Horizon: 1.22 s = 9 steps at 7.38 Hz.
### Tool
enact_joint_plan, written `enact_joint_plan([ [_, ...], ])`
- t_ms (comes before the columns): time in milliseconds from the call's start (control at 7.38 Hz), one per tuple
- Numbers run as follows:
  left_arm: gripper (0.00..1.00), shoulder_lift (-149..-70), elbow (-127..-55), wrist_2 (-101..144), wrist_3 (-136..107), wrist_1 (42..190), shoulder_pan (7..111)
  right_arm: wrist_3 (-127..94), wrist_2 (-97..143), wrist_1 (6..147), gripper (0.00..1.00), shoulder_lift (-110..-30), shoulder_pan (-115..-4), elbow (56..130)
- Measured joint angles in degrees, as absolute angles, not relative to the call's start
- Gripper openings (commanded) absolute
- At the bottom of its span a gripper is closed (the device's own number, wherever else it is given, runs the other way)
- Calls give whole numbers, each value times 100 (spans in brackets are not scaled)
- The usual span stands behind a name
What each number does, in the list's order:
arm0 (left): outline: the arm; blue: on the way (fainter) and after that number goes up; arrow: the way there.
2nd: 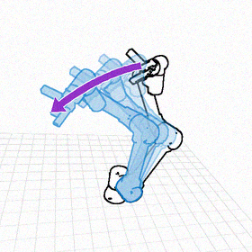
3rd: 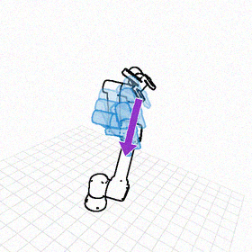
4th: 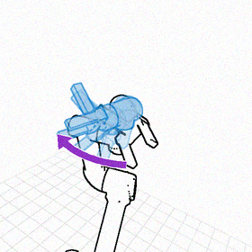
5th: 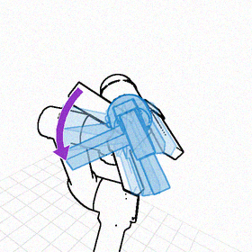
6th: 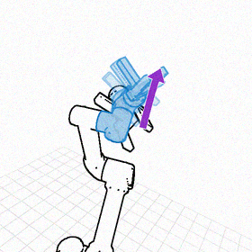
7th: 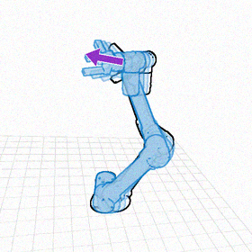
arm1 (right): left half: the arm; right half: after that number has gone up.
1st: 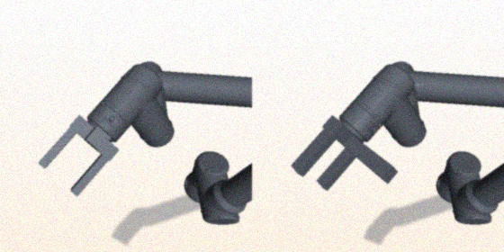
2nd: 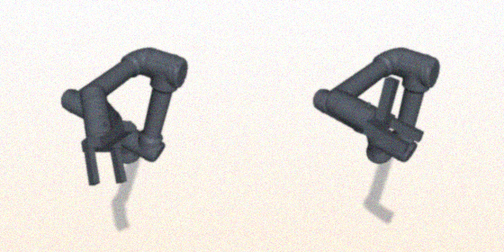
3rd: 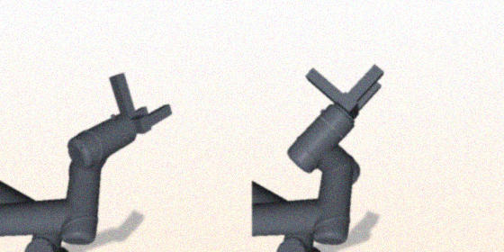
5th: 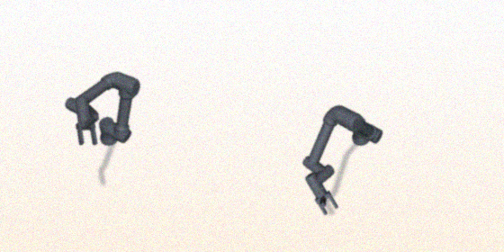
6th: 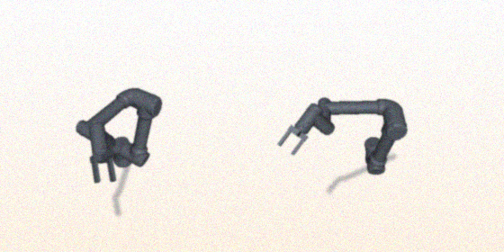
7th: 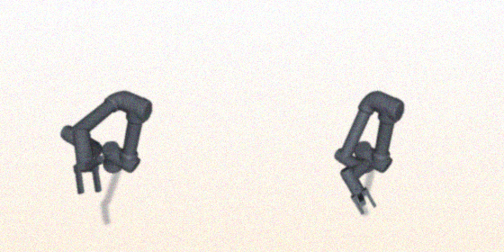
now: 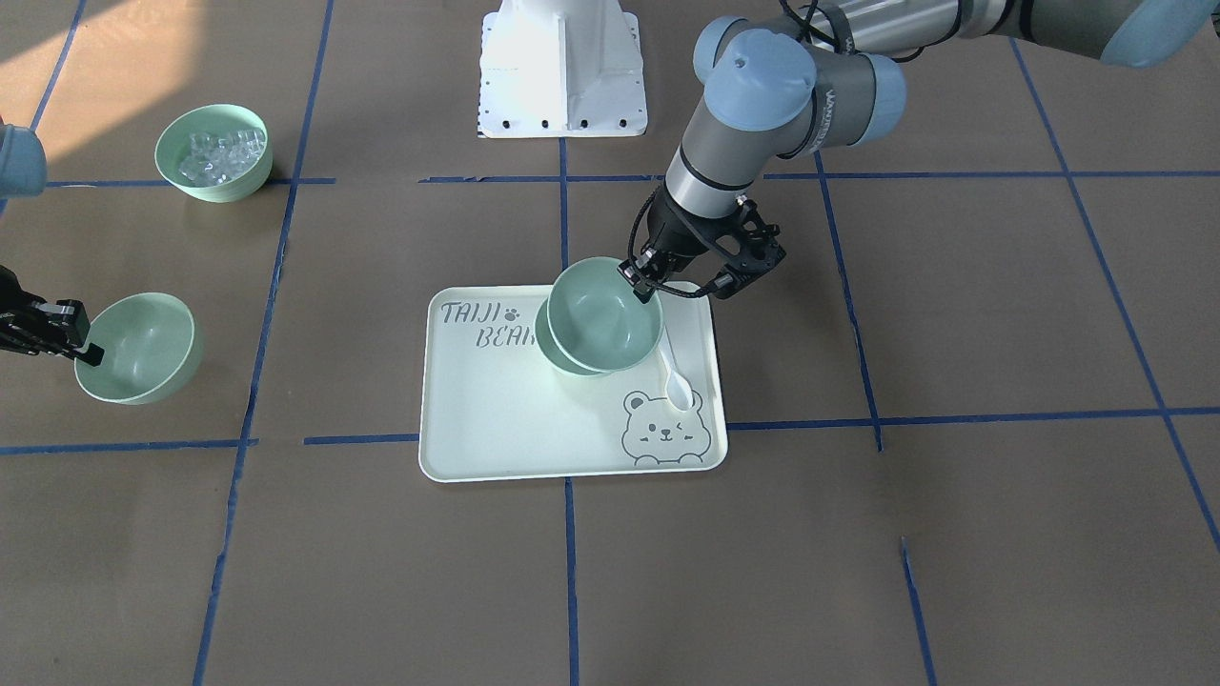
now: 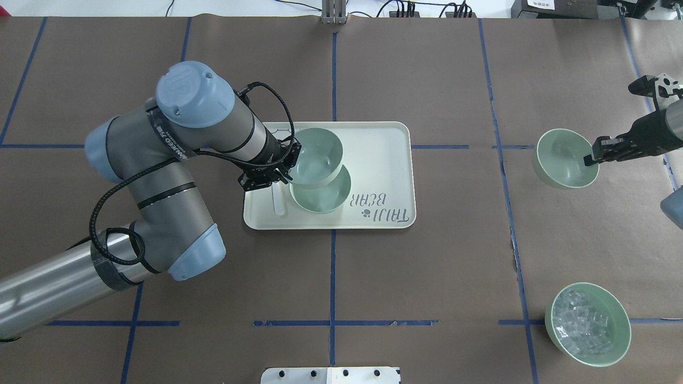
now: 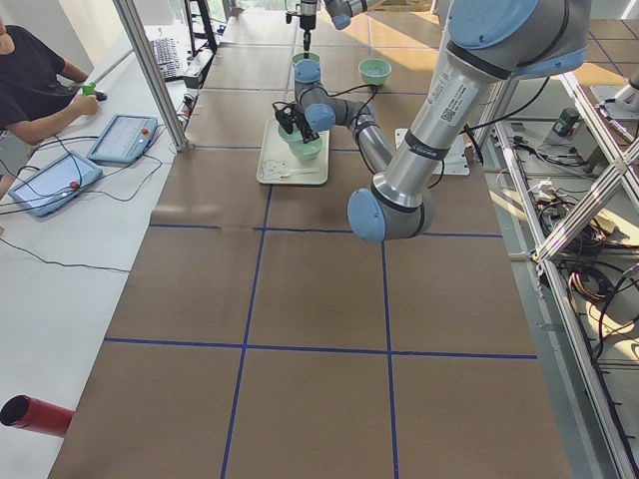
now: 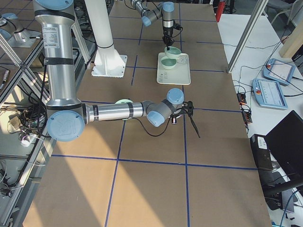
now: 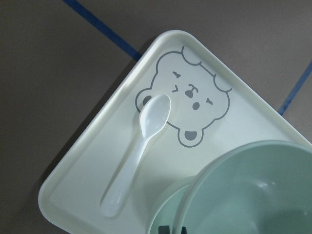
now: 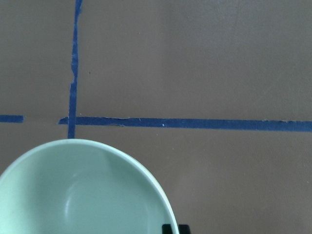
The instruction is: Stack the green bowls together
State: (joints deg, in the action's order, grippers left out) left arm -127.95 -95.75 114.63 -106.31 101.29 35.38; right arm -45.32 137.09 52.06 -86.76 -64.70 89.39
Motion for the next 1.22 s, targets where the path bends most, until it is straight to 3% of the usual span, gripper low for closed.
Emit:
enact_joint_plan([
  [271, 1, -12853, -9467, 11281, -10623, 10141, 3385, -4535, 13852, 5234, 0, -8595, -6601, 8939],
  [407, 99, -12861, -9445, 11265, -10621, 10142, 3356, -4537, 13884, 5239, 0, -8570, -6632, 8938],
  [1220, 100, -12809, -9565, 11259, -10080, 10166, 3366, -4738, 14011, 5263, 0, -8212, -6654, 8953],
])
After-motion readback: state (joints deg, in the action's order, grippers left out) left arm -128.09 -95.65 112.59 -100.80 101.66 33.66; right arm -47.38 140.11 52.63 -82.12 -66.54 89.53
